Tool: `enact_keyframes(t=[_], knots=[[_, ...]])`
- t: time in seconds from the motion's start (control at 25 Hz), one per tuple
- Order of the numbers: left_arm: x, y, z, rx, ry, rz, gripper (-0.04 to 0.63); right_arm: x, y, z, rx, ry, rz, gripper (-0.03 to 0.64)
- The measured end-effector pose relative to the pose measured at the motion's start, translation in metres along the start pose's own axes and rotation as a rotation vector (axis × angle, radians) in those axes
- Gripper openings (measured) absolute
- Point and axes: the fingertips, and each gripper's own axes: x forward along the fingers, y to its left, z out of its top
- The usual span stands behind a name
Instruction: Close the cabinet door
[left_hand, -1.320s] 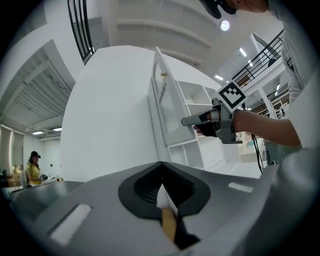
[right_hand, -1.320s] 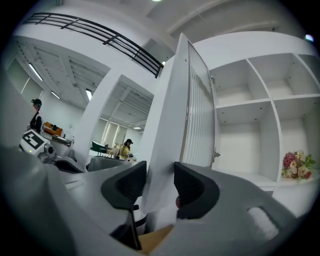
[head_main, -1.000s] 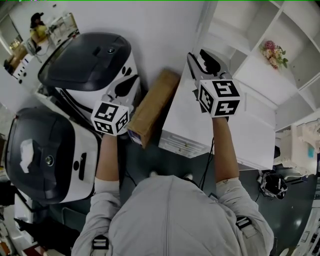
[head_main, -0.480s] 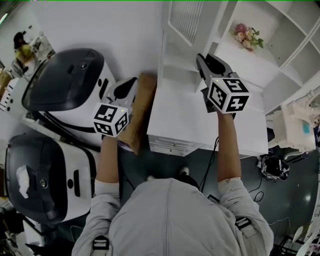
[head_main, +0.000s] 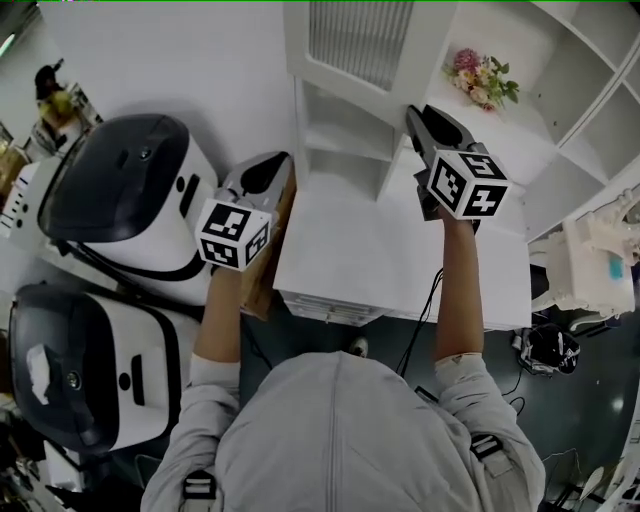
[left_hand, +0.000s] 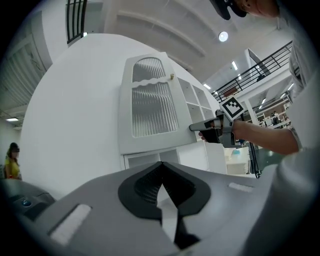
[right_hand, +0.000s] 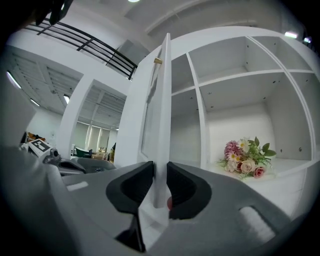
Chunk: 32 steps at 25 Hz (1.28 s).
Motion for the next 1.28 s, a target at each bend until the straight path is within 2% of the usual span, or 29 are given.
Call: enact_keyframes(t=[0.44,0.56,0.8,1.28], knots=[[0.069,-0.003,0.005,0.023,0.006,0.014,0.017,0.031,-0.050,-0.002,-0.004,-0.005,0.095,0.102],[0.079,-0.006,0.003,0.018,0.010,0.015,0.017,0.035,-0.061,-0.003,-0.003,-0.005,0.092,0.113],[0.088,-0.008,0.001,0.022,0.020,0.019,0.017,0.044,-0.080,-0.004,0.007,-0.008,0.055,0.183],[0.090,-0.004,-0.005,0.031,0.050,0.037,0.017,0.068,-0.101,-0.006,0.063,-0.003,0.072,0.173]])
